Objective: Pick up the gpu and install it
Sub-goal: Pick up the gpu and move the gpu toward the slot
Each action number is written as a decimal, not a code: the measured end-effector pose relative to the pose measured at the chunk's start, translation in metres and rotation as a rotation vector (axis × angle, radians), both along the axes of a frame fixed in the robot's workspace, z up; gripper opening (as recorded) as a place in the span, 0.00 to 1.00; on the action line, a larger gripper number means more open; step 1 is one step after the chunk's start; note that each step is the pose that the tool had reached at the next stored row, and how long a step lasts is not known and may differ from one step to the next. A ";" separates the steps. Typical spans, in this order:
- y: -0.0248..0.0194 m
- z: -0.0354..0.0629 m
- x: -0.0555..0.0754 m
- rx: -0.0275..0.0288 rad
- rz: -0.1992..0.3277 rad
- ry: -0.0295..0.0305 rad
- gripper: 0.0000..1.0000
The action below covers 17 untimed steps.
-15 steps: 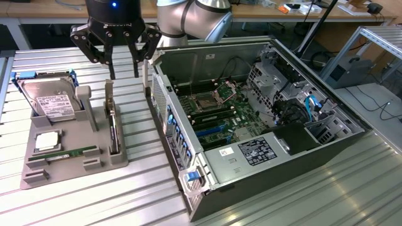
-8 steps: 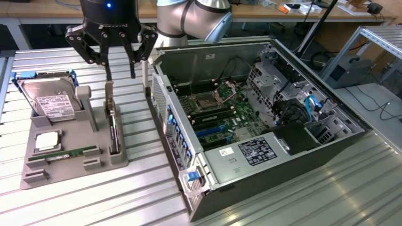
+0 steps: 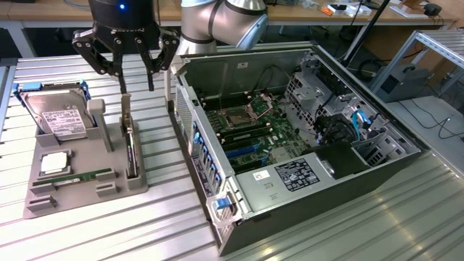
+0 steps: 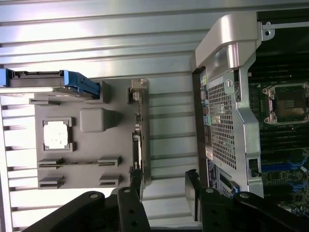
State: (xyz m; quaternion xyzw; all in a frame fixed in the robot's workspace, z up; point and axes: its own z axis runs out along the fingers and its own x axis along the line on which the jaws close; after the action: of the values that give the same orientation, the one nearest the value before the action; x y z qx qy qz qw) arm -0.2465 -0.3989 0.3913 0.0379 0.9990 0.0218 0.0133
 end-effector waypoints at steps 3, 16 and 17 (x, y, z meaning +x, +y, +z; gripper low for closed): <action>0.0000 -0.0005 -0.003 0.0000 0.000 0.0000 0.48; 0.0000 -0.0024 -0.011 -0.0001 0.000 0.0001 0.48; 0.0000 -0.0026 -0.012 -0.0001 0.000 0.0001 0.48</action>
State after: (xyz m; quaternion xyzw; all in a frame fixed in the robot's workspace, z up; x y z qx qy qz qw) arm -0.2583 -0.3989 0.3888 0.0379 0.9990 0.0218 0.0132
